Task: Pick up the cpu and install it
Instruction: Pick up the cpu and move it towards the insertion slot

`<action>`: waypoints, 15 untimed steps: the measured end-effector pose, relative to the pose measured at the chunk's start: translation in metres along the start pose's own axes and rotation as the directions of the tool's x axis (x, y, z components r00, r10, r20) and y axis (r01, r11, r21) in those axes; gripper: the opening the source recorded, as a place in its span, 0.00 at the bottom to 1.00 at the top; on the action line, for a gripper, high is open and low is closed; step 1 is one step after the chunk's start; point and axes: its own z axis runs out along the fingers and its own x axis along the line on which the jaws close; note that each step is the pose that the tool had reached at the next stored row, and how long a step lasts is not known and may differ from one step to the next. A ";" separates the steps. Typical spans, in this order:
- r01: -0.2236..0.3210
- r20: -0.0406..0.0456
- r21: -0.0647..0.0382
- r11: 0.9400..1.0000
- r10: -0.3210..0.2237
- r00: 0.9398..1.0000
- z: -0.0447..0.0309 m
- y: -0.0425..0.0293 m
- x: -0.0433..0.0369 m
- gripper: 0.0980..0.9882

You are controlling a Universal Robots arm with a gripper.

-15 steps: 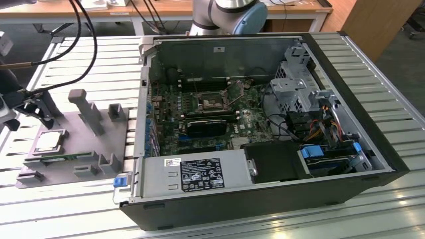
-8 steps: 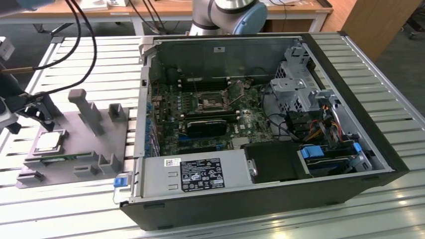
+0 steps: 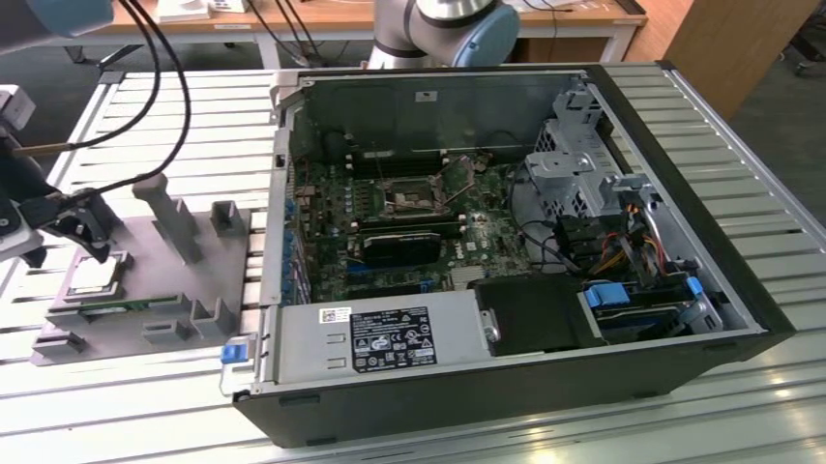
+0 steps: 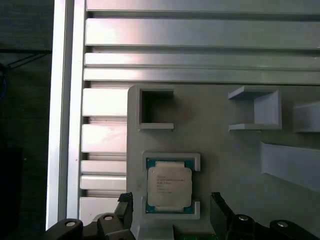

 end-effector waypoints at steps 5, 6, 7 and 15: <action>0.000 0.000 0.000 1.000 0.000 1.000 0.0057 -0.0002 0.0000 0.70; 0.000 0.000 0.000 1.000 0.000 1.000 0.0065 -0.0002 -0.0001 0.70; 0.000 0.000 0.000 1.000 0.000 1.000 0.0079 -0.0003 -0.0001 0.70; 0.000 0.002 0.001 1.000 0.000 1.000 0.0192 0.0008 -0.0001 0.70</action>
